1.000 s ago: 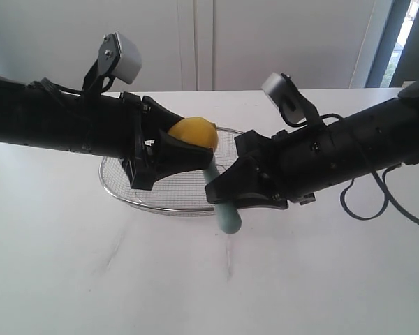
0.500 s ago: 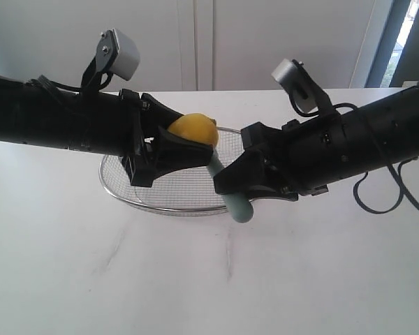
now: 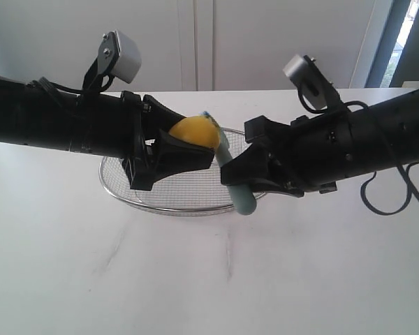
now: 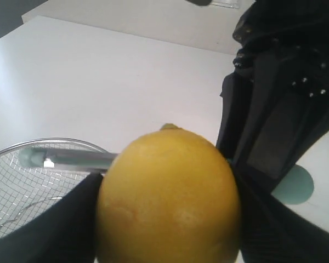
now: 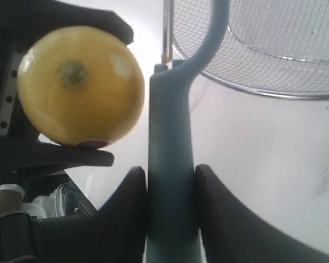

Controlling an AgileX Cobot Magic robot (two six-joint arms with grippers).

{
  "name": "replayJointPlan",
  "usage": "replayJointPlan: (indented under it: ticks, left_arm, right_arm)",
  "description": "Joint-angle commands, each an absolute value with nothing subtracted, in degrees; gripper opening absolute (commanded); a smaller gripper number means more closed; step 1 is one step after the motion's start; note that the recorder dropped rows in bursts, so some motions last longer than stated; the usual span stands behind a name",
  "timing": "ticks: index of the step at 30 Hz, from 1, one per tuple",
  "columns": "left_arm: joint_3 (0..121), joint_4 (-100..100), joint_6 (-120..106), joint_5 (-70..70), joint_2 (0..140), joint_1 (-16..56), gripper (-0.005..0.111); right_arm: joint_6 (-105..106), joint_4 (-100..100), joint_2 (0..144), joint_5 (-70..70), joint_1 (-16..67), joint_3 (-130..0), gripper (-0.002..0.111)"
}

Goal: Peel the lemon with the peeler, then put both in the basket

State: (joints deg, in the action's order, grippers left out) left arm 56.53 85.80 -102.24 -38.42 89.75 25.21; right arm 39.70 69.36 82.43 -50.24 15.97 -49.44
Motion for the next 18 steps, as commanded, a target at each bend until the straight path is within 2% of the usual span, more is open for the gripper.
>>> replayJointPlan:
  ticks: [1,18]
  left_arm:
    - [56.80,87.19,-102.44,-40.11,89.28,25.29,0.000]
    - [56.80,87.08,-102.44,-40.11,89.28,25.29,0.000]
  right_arm:
    - [38.71,69.49,79.92,-48.67,15.97,-49.18,0.000]
    - [38.71,66.09,82.18,-50.78,15.97,-48.50,0.000]
